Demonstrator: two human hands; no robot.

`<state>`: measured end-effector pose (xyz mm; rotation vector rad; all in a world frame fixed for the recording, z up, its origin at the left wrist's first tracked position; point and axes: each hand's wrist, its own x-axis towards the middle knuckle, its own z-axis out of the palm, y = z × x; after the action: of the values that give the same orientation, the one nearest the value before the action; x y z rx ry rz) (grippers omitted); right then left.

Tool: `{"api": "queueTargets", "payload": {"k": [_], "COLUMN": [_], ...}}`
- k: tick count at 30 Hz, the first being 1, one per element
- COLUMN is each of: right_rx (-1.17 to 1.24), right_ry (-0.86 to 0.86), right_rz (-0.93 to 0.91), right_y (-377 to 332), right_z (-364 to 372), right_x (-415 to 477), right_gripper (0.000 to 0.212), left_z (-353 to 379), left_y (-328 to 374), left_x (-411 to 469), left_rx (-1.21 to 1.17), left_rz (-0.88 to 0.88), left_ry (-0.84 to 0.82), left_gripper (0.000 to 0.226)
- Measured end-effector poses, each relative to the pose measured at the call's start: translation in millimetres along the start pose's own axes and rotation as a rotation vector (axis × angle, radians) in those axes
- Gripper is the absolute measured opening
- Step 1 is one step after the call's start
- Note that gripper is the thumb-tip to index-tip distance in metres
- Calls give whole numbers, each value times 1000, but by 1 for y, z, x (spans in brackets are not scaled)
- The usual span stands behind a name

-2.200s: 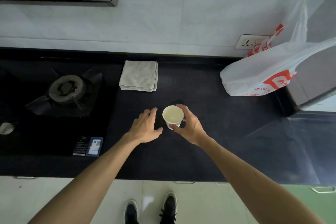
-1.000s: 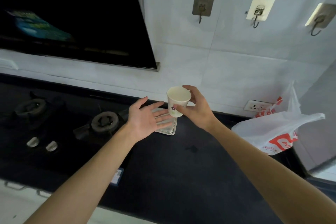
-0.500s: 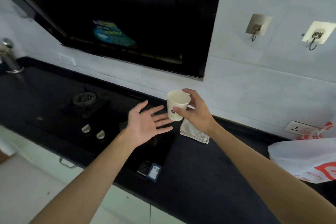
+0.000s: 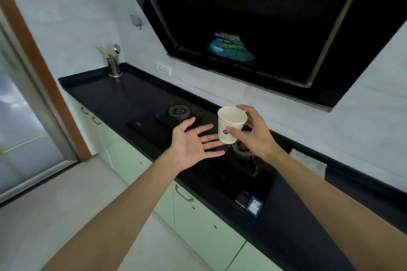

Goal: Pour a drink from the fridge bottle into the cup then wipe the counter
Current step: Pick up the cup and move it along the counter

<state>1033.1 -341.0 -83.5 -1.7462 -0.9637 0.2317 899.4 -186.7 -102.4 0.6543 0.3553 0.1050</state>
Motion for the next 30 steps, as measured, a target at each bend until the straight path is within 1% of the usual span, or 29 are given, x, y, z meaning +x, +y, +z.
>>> {"api": "queueTargets", "payload": {"k": [5,13,17,24,30], "right_rx": [14,55,78,130,161], "right_ry": [-40,-132,-192,-295,-327], "right_rz": [-21,-86,-117,-162,-185], "right_y": [-26,-63,-75,-81,-78], "right_z": [58,137,172,230,268], "right_x": [13,36,54,99,150], "right_gripper": [68,62,65,66,64], "left_z": [-44,-94,-118,-156,-182], "left_y": [36,83,105,144,181], "left_x": [-33,-82,-98,-107,-93], "left_rx": [-19,0,-4,-30,-34], "left_rz": [46,156,210,295,344], "left_ry": [18,106,145,227,279], "left_gripper": [67,65,65,61,60]}}
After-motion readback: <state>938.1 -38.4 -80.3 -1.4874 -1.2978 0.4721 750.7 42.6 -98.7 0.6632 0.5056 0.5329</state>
